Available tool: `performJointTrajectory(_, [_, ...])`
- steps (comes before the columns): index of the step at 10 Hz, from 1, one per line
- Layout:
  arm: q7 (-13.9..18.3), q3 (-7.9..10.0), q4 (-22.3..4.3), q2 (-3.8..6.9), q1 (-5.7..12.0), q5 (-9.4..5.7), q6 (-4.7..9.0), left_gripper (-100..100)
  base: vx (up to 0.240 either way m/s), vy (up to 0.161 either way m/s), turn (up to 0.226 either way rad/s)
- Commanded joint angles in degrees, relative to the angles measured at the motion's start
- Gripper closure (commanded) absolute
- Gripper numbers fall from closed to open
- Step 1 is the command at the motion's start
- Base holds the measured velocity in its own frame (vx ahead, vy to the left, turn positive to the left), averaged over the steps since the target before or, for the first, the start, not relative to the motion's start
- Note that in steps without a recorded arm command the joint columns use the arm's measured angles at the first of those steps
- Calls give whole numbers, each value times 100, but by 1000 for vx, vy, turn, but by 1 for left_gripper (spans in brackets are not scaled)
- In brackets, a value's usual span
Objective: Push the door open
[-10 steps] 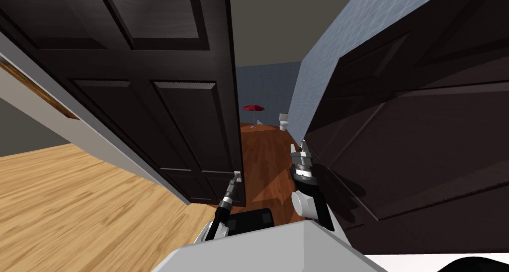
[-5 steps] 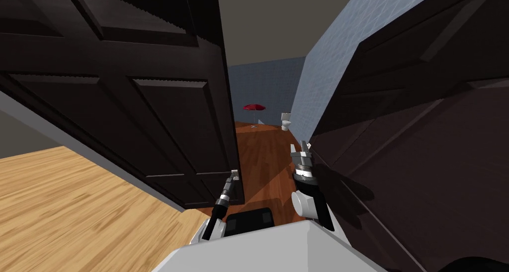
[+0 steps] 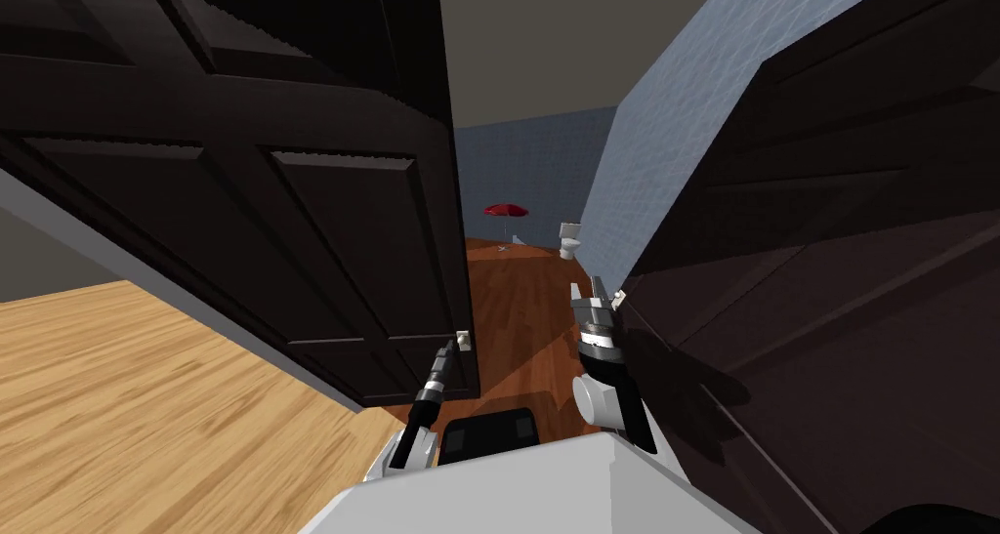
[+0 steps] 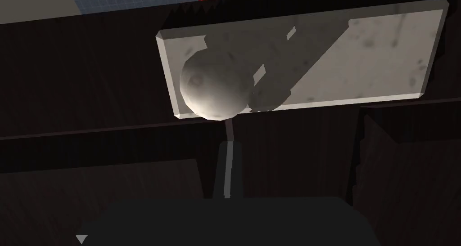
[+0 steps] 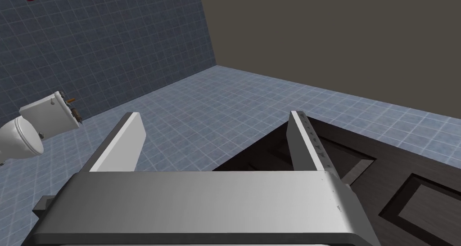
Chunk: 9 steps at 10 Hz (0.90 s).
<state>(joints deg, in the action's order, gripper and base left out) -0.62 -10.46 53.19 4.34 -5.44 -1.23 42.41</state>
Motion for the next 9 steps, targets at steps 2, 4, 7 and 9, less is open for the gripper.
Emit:
performJointTrajectory(2, [-9,21,62,-35,-61,-43,-13,-100,-209,-79,67])
performJointTrajectory(4, [-16,51,128,-101,-116,-85,-34,-100,-220,-84,75])
performJointTrajectory(7, [-29,83,112,-96,-117,-102,-7,-100,-82,-59,26])
performJointTrajectory(9, [-39,103,78,-86,-99,-107,23,-100,190,-27,-15])
